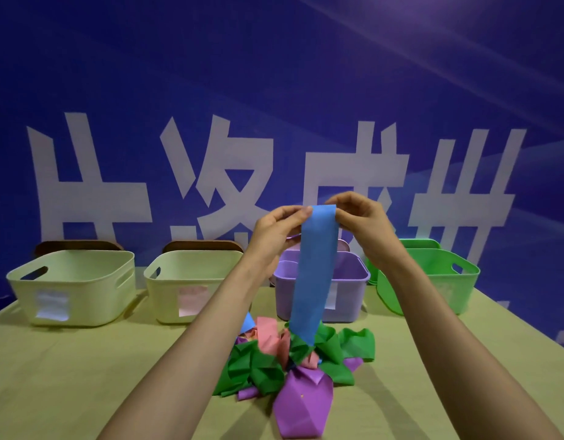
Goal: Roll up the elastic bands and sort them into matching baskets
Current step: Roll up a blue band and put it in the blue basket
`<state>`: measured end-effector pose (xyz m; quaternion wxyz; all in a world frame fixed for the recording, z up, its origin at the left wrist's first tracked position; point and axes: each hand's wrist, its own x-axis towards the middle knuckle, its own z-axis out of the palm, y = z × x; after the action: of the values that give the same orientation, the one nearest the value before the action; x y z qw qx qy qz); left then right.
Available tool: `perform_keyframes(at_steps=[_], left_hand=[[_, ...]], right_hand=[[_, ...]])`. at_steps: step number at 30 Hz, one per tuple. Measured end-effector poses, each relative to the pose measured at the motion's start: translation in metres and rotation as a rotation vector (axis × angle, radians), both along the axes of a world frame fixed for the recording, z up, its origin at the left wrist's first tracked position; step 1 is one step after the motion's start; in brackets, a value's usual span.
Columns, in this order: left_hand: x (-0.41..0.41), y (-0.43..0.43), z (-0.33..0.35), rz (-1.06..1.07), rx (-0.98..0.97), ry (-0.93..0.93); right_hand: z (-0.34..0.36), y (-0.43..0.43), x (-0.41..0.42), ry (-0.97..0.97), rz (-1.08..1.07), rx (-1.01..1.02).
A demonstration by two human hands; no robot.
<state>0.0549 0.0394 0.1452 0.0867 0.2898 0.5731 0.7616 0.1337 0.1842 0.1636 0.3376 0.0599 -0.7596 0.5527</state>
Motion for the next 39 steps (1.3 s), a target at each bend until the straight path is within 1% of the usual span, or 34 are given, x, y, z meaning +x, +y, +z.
perform_keyframes(at_steps=[4, 8, 11, 13, 16, 19, 21, 23, 25, 28, 30, 32, 35, 38, 39], left_hand=[[0.001, 0.0, 0.003, 0.109, 0.032, 0.048], [0.001, -0.004, 0.004, 0.14, 0.031, 0.08], [0.001, -0.005, 0.005, 0.132, -0.001, 0.115], [0.002, -0.004, 0.004, 0.188, -0.054, 0.177], [0.004, -0.002, -0.001, 0.262, -0.082, 0.255], [0.01, -0.006, -0.009, 0.152, -0.044, 0.24], [0.012, -0.009, -0.016, 0.091, -0.031, 0.246], [0.01, -0.011, -0.021, 0.091, -0.02, 0.273], [0.007, -0.012, -0.021, 0.104, 0.015, 0.237], [0.004, -0.013, -0.019, 0.093, 0.005, 0.199], [0.003, -0.014, -0.018, 0.072, -0.015, 0.216], [0.003, -0.014, -0.017, 0.07, -0.016, 0.231], [0.0, -0.014, -0.017, 0.064, -0.029, 0.216], [0.002, -0.008, -0.031, -0.004, -0.166, 0.187], [0.003, -0.005, -0.042, -0.03, -0.177, 0.159]], right_hand=[[-0.001, 0.001, 0.005, -0.056, 0.059, 0.03], [0.002, 0.001, 0.011, -0.115, 0.186, 0.017], [0.008, -0.005, 0.012, -0.088, 0.091, 0.105], [0.012, -0.011, 0.012, -0.084, 0.052, 0.172], [0.015, -0.019, 0.009, -0.11, 0.049, 0.158], [0.017, -0.022, 0.005, -0.15, 0.071, 0.091], [0.017, -0.023, 0.005, -0.174, 0.105, 0.104], [0.017, -0.024, 0.006, -0.188, 0.13, 0.12], [0.017, -0.023, 0.006, -0.168, 0.058, 0.177], [0.017, -0.016, 0.005, -0.128, -0.161, 0.401], [0.015, -0.013, 0.003, -0.159, -0.189, 0.46], [0.013, -0.014, 0.002, -0.149, -0.157, 0.394], [0.01, -0.018, -0.004, -0.061, -0.14, 0.226], [0.008, -0.022, -0.008, -0.086, -0.07, 0.192], [0.008, -0.023, -0.01, -0.099, -0.063, 0.191]])
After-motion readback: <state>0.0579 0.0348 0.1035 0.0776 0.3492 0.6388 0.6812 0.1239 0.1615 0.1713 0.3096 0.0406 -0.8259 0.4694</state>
